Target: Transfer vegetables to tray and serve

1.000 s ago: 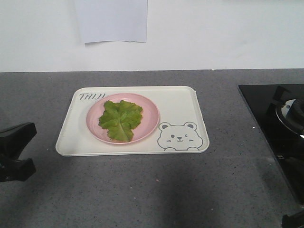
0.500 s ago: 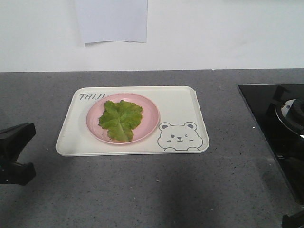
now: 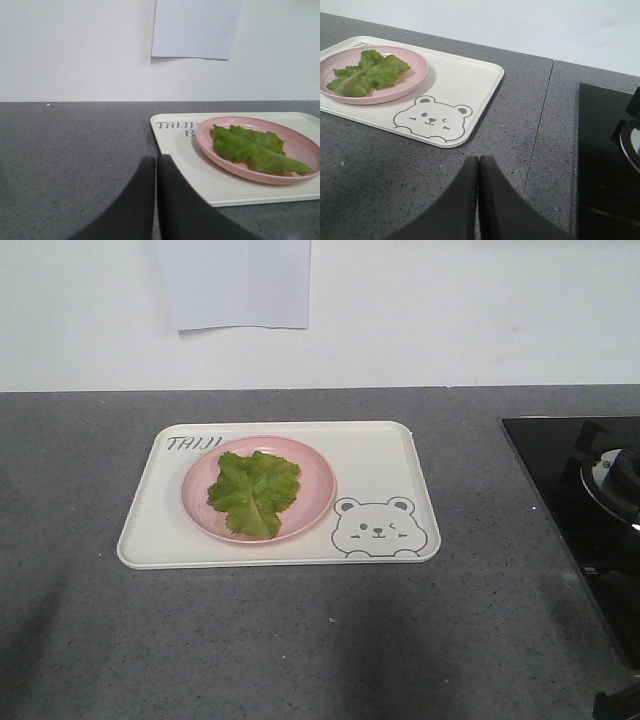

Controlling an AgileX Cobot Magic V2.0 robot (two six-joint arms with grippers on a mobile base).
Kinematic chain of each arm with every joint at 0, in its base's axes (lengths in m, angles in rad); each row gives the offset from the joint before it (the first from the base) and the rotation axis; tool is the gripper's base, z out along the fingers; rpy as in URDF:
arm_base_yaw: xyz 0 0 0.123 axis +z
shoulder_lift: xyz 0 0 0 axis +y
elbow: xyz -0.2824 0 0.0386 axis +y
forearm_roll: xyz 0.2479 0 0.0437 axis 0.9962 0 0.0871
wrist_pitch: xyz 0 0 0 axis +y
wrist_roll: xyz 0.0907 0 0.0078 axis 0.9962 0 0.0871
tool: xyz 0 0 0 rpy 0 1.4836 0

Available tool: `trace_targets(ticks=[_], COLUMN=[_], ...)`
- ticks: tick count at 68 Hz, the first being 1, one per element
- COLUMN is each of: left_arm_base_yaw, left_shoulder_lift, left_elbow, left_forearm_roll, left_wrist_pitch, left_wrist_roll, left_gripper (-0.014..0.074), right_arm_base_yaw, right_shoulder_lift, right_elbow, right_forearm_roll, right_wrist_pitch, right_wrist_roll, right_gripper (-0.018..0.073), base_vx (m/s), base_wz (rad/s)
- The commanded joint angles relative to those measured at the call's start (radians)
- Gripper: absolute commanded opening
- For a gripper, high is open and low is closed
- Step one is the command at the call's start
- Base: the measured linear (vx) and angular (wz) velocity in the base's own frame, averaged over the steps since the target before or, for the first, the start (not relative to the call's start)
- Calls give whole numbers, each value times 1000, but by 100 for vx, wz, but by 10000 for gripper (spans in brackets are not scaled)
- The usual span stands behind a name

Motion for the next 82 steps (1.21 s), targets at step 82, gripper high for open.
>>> trace_targets(ticks=[82], left_arm_base_yaw=[144], left_shoulder_lift=[-392], left_elbow=[65], left_forearm_roll=[-51], left_wrist_pitch=[262], left_wrist_roll=[52], left_gripper=[-8], right_arm_base_yaw=[-2], right_shoulder_lift=[3], right_elbow=[-25], right_forearm_roll=[7], right_wrist_pitch=[-61], right_wrist_roll=[-2], right_gripper=[-8], base_vx=[0], base_wz=[0])
